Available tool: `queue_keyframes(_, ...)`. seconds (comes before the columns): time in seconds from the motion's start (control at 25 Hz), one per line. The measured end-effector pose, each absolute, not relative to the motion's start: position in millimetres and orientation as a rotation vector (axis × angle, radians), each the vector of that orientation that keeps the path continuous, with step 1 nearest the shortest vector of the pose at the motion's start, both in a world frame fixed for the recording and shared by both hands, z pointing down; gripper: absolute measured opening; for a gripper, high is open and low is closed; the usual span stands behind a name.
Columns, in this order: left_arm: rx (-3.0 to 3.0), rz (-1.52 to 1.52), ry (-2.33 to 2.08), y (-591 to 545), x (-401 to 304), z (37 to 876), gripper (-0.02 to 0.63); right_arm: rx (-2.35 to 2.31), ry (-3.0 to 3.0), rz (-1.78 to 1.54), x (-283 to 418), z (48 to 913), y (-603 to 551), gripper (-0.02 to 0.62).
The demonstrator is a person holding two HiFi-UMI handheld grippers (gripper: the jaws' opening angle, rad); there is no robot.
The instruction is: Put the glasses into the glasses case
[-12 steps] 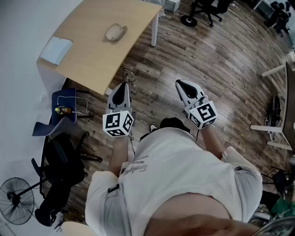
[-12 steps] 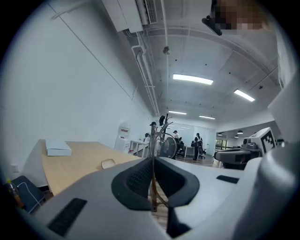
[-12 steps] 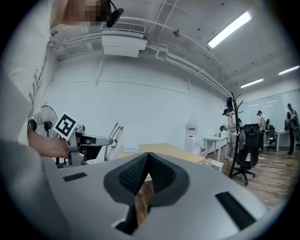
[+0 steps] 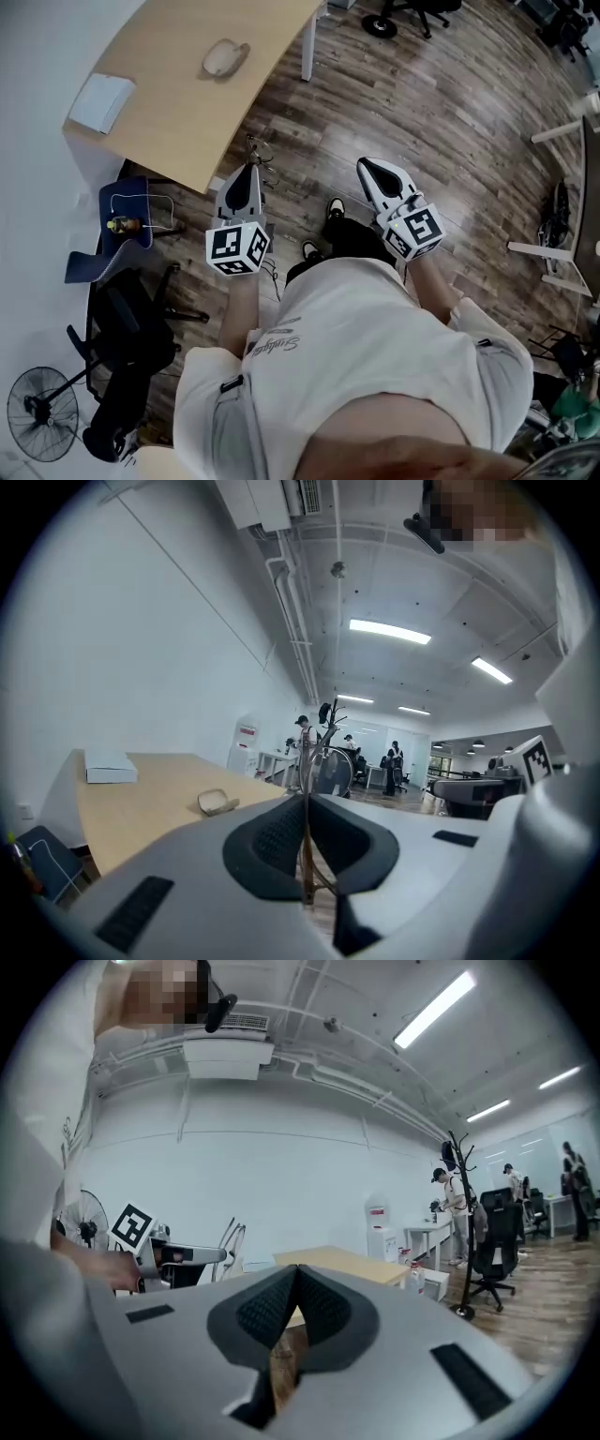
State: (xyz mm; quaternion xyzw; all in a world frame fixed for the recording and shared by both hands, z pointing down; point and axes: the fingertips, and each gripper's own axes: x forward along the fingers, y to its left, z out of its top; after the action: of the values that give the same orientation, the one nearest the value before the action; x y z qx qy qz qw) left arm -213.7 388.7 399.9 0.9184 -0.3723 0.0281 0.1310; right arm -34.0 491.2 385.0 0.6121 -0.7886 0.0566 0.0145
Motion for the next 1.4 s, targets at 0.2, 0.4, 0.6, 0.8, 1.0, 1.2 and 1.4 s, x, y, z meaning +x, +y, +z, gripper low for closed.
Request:
queue_keyframes(0.2, 2.638, 0.125, -1.125, 364.1, -198.8, 407.6, 0.026, 1.848, -2.466, 0.228, -17.9, 404.8, 461.5, -0.005)
queue_keyframes(0.4, 2.632, 0.157, -1.187, 322.1, -180.1, 402.5, 0.026, 1.780, -2.507, 0.196, 2.7, 408.0, 411.6, -0.005)
queue_keyframes(0.6, 2.656, 0.157, -1.222, 274.6, -136.8, 390.1, 0.026, 1.765, -2.561, 0.148, 44.6, 406.4, 359.8, -0.005)
queue_keyframes(0.8, 2.593, 0.112, -1.201, 239.3, -99.3, 390.0, 0.025, 1.760, -2.604, 0.209, 80.9, 410.5, 317.0, -0.005)
queue_keyframes(1.0, 2.577, 0.126, -1.261, 207.2, -70.1, 390.1, 0.025, 1.698, -2.626, 0.263, 110.0, 421.9, 289.7, -0.004)
queue_keyframes(1.2, 2.561, 0.172, -1.305, 183.7, -60.6, 389.7, 0.025, 1.649, -2.645, 0.282, 124.9, 428.2, 261.4, -0.005)
queue_keyframes(1.4, 2.529, 0.215, -1.339, 155.1, -64.8, 400.5, 0.026, 1.617, -2.656, 0.329, 127.0, 441.5, 229.8, -0.004)
